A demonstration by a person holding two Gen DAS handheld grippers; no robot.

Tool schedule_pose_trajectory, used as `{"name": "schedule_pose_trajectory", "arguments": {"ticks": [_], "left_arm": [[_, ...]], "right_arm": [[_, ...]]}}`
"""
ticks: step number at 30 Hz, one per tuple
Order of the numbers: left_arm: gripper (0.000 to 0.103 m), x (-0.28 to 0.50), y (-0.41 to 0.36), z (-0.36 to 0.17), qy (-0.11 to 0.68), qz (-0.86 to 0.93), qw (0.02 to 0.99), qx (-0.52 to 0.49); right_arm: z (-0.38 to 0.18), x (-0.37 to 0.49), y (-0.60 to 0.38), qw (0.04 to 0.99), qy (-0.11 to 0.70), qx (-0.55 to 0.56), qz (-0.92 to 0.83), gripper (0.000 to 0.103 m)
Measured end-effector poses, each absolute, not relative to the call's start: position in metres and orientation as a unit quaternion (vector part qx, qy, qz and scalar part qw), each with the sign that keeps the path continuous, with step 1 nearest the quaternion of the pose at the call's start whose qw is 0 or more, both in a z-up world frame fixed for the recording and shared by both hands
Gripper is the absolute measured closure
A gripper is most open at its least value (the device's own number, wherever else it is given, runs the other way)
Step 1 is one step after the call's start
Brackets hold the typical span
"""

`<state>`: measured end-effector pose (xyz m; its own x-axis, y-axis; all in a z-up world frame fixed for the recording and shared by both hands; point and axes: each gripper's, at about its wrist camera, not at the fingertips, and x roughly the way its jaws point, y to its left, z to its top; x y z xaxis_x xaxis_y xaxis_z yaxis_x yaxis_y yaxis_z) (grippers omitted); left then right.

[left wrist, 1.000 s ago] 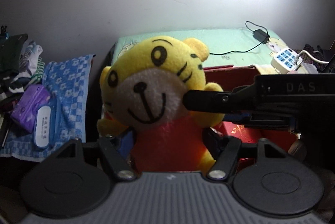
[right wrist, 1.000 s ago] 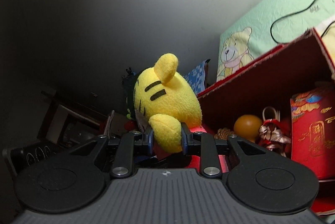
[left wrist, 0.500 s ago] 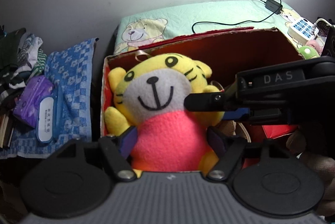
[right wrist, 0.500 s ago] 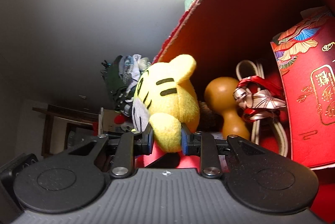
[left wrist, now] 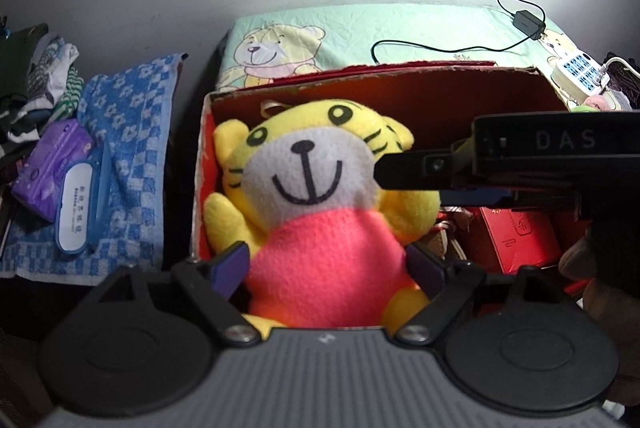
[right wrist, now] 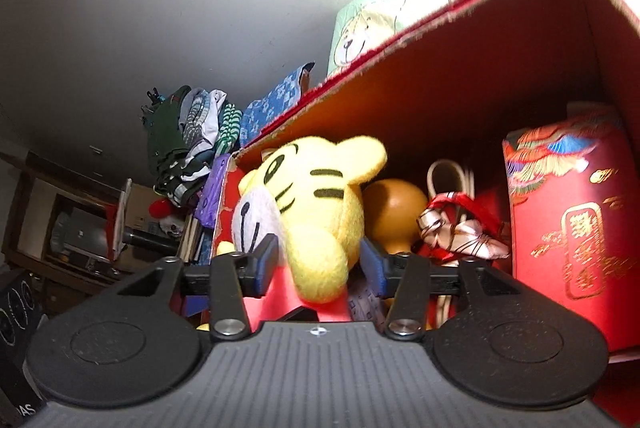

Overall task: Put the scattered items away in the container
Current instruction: 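Lower the tiger plush into the red box and open the right gripper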

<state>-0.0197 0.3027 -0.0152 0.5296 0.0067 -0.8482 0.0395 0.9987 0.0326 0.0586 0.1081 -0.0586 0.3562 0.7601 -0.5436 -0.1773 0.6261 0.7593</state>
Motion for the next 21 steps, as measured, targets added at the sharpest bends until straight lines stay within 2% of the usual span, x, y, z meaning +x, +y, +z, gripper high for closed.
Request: {"name": "schedule_pose_trajectory", "arguments": {"ticks": [3,8,21], "left_arm": [[0.014,-0.022,0.307,-0.011,0.485,-0.009,0.874,0.011],[0.009,-0.026,0.311,-0.001,0.476,-0.010,0.879,-0.004],[0.008,-0.035,0.303,0.015,0.458,0.015,0.889,0.014]], "right_arm": [[-0.053,0.058,0.101,0.772,0.469,0.304,0.302,0.044],[-0.049,0.054,0.095,0.779,0.465,0.305,0.290,0.045],[-0.038,0.040,0.088,0.797,0.450,0.295,0.274,0.046]]}}
